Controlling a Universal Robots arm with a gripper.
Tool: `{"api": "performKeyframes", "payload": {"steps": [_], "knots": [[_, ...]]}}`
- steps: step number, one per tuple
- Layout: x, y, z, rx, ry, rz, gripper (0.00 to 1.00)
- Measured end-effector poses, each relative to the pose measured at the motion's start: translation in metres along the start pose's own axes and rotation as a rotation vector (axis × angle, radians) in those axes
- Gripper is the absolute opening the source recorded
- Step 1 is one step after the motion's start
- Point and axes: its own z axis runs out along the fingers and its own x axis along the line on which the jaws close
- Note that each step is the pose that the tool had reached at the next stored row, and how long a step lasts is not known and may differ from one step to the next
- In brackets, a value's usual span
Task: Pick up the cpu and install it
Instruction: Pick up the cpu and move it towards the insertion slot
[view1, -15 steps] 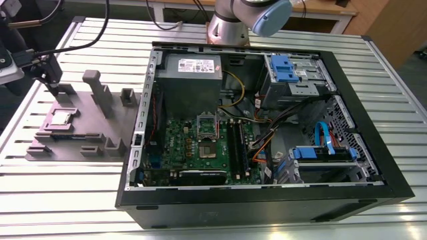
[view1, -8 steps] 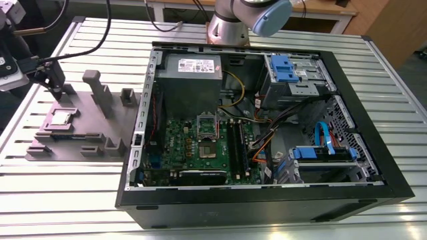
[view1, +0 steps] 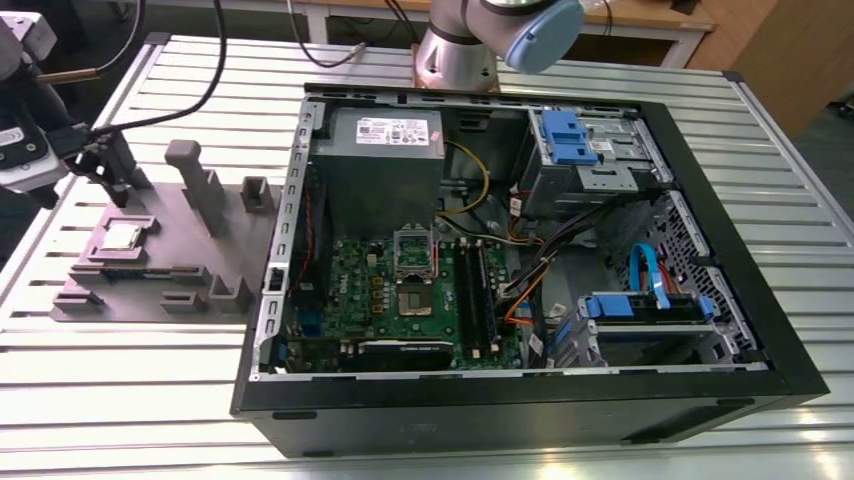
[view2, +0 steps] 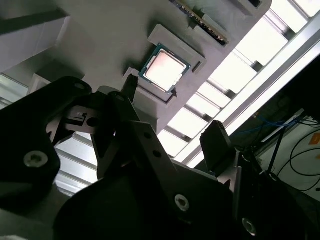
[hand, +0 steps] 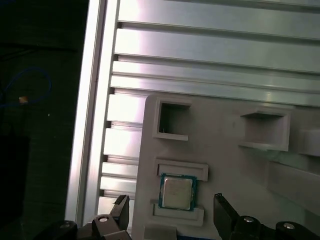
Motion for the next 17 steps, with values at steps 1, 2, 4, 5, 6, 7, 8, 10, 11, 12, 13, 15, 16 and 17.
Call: {"api": "performKeyframes", "payload": {"steps": [1, 2, 4, 5, 6, 7, 8, 10, 11, 12, 13, 15, 16, 17], "knots": [[-0.0005, -0.0002, 0.0018, 0.0000, 0.0000, 0.000, 0.76], [-0.0011, -0.0003, 0.0036, 0.0000, 0.0001, 0.000, 0.76], [-0.0022, -0.0005, 0.0072, 0.0000, 0.0000, 0.000, 0.76], [-0.0029, -0.0008, 0.0091, 0.0000, 0.0001, 0.000, 0.76], [-0.0035, -0.0012, 0.0109, 0.0001, 0.0001, 0.000, 0.76], [-0.0038, -0.0022, 0.0126, 0.0000, 0.0000, 0.000, 0.76], [-0.0039, -0.0031, 0.0143, 0.0001, 0.0001, 0.000, 0.76], [-0.0038, -0.0040, 0.0179, 0.0000, 0.0000, 0.001, 0.76], [-0.0039, -0.0041, 0.0198, 0.0000, 0.0000, 0.001, 0.76], [-0.0040, -0.0042, 0.0216, 0.0000, 0.0000, 0.002, 0.76], [-0.0044, -0.0044, 0.0234, -0.0001, -0.0002, 0.005, 0.76], [-0.0052, -0.0046, 0.0270, -0.0002, -0.0006, 0.011, 0.76], [-0.0055, -0.0047, 0.0288, -0.0002, -0.0007, 0.015, 0.76], [-0.0058, -0.0048, 0.0302, -0.0002, -0.0007, 0.017, 0.76]]}}
